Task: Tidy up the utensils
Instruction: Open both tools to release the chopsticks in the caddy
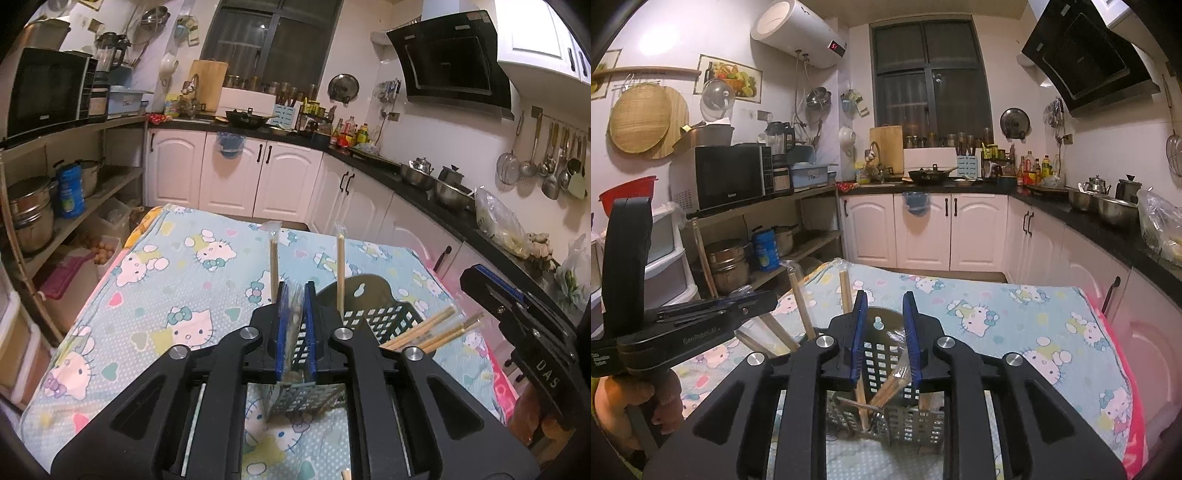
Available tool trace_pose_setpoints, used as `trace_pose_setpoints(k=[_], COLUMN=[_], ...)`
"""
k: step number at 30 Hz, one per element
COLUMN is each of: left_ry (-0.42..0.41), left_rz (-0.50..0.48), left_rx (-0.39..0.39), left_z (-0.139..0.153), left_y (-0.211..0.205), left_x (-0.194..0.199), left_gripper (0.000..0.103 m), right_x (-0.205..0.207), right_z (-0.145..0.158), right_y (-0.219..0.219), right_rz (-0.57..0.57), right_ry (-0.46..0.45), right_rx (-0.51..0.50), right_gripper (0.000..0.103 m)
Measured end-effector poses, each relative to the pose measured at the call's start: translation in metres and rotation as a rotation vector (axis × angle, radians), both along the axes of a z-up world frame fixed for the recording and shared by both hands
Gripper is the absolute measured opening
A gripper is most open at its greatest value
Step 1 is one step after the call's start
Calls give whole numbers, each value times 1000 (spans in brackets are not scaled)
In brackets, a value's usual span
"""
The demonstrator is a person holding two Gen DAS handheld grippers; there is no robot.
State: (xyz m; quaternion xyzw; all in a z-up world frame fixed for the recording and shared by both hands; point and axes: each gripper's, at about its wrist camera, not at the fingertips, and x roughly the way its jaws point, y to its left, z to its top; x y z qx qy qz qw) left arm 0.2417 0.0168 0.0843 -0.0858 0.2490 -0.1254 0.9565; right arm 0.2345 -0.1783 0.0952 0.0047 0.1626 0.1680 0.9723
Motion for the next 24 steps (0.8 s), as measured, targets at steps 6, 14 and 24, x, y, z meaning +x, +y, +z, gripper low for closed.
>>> trace_pose_setpoints(k=[6, 14, 24], left_ry=[6, 9, 20], left_rz=[6, 7, -2], left_rx=[5, -6, -16], left_z=[1, 0, -8], left_y=[3, 8, 12], left_x=[-9, -23, -53], left_gripper=[15, 37, 61], right_x=[-14, -33, -56], right_z=[2, 1, -14], right_y=[-3, -5, -13], right_rz=[4, 13, 16], right_ry=[11, 42, 99], right_rx=[-1, -6, -2], right_gripper=[31, 38, 45])
